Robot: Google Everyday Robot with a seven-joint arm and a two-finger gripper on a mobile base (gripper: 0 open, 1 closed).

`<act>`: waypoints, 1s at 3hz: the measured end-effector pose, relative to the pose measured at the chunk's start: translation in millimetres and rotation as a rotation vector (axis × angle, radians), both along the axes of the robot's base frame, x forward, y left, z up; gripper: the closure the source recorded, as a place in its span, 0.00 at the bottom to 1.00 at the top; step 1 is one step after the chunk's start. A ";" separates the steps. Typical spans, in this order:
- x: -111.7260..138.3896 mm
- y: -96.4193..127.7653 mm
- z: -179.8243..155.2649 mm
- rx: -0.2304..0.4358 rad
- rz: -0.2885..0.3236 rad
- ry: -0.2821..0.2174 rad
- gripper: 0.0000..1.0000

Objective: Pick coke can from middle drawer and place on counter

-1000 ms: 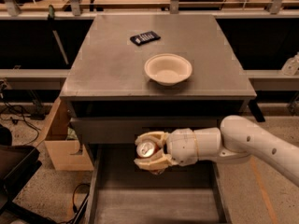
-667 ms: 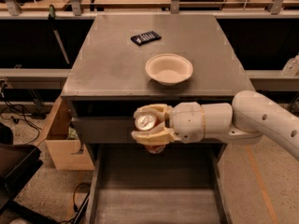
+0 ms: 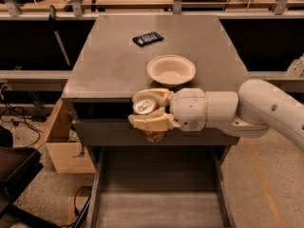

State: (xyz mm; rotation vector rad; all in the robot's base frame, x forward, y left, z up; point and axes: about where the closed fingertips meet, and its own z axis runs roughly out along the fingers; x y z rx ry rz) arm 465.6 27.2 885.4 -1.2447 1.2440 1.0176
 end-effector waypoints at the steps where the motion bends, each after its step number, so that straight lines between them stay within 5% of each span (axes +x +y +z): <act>1: 12.4 17.7 13.5 0.022 0.011 -0.023 1.00; 3: 108.5 61.9 89.0 0.164 -0.114 -0.028 1.00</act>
Offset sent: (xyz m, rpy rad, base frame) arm 0.1191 0.0588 0.1025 0.1689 -0.0394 -0.1280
